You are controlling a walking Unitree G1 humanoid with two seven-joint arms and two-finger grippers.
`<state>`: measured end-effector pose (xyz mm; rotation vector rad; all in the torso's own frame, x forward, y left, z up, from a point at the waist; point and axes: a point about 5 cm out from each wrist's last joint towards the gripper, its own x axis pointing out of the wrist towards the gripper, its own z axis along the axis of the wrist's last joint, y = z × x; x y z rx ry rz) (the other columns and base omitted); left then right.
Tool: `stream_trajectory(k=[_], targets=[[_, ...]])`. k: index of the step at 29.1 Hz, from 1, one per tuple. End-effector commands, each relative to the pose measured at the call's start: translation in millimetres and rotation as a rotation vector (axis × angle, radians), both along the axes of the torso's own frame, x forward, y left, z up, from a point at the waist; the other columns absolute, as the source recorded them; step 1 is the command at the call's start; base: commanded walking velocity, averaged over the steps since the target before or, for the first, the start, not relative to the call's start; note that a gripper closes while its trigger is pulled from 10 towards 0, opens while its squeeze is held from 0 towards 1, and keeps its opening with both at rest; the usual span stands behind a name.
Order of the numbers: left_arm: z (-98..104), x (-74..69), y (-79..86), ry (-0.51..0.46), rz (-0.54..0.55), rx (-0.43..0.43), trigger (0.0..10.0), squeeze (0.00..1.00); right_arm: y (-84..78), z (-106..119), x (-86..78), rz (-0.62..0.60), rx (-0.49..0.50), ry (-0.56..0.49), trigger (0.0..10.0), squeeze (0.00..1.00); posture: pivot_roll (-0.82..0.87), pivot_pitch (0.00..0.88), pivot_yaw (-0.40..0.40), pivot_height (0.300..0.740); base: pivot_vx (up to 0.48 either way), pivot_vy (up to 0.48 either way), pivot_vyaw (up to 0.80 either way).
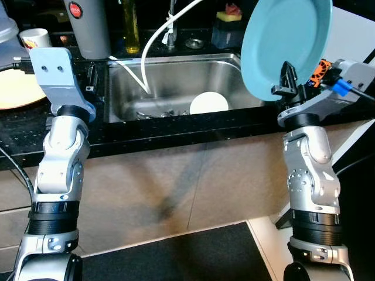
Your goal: Kitchen organization
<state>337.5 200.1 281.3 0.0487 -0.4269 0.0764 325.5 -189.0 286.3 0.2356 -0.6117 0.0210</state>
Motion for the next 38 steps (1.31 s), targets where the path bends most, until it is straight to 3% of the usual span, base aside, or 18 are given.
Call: stream_trajectory(k=[1, 32, 38], targets=[[-1.0, 1.0, 1.2, 0.013, 0.005, -0.004, 10.0, 0.00, 0.9, 1.9, -0.8, 0.008, 0.000, -0.008, 10.0, 0.00, 0.11, 0.044, -0.048, 0.740, 0.000, 0.000, 0.00], [-1.9, 2.3, -0.8, 0.015, -0.003, 0.017, 10.0, 0.00, 2.2, 3.0, -0.2, -0.045, -0.078, 0.000, 10.0, 0.00, 0.11, 0.036, -0.044, 0.740, 0.000, 0.000, 0.00], [-0.8, 1.3, -1.5, -0.003, -0.008, 0.032, 10.0, 0.00, 2.3, 2.6, -0.7, -0.046, -0.077, -0.001, 10.0, 0.00, 0.11, 0.036, -0.044, 0.740, 0.461, 0.000, 0.00]])
